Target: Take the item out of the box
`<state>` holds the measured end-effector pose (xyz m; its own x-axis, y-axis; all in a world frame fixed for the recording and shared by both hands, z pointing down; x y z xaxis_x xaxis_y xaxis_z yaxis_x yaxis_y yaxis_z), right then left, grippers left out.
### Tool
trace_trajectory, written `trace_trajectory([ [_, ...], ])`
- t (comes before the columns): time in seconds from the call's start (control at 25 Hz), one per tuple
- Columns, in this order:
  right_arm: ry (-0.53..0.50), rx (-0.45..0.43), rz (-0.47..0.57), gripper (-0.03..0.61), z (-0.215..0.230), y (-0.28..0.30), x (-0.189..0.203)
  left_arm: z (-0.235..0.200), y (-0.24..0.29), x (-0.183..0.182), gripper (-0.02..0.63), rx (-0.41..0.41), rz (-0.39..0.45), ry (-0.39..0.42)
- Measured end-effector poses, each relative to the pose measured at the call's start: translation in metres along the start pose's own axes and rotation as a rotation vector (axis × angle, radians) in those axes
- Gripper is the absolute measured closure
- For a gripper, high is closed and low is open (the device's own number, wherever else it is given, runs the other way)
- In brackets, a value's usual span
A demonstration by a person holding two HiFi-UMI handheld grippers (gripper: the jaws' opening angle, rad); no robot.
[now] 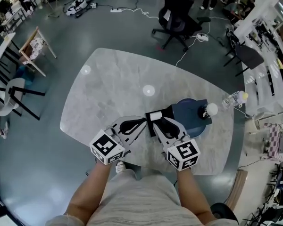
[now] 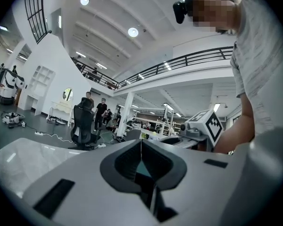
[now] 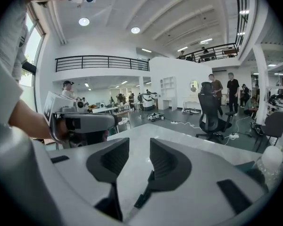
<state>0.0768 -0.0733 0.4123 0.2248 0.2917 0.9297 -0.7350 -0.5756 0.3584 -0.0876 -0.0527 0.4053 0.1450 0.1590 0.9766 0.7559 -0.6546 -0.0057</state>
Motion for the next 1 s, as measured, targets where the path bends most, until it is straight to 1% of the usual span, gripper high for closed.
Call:
trace_trajectory([
  [0.16,0.024,0.035,-0.05,0.395,0.015,0.014,0.014,-0.008,0.016,0.01,0.594,-0.012,-0.02,-0.011],
  [0.4,0.059,0.092,-0.143,0.337,0.03,0.033,0.036,-0.019,0.026,0.018,0.594,-0.028,-0.041,-0.032],
  [0.72,0.088,0.167,-0.241,0.316,0.041,0.055,0.062,-0.034,0.028,0.026,0.594,-0.045,-0.056,-0.057],
  [1.0,0.113,0.207,-0.315,0.298,0.053,0.069,0.078,-0.041,0.031,0.033,0.594,-0.051,-0.065,-0.077],
])
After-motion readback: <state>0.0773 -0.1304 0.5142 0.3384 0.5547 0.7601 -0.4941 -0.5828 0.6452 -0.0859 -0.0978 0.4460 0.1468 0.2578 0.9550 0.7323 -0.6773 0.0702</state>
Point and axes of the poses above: the fingertips, and each gripper's own axes: y forward along the fingers, z to its right, x out of its underside, the point moved 8 cm from there along -y, backward along the fingers, and after that the axes turned 1 degree about z, right-handed, at the moved point
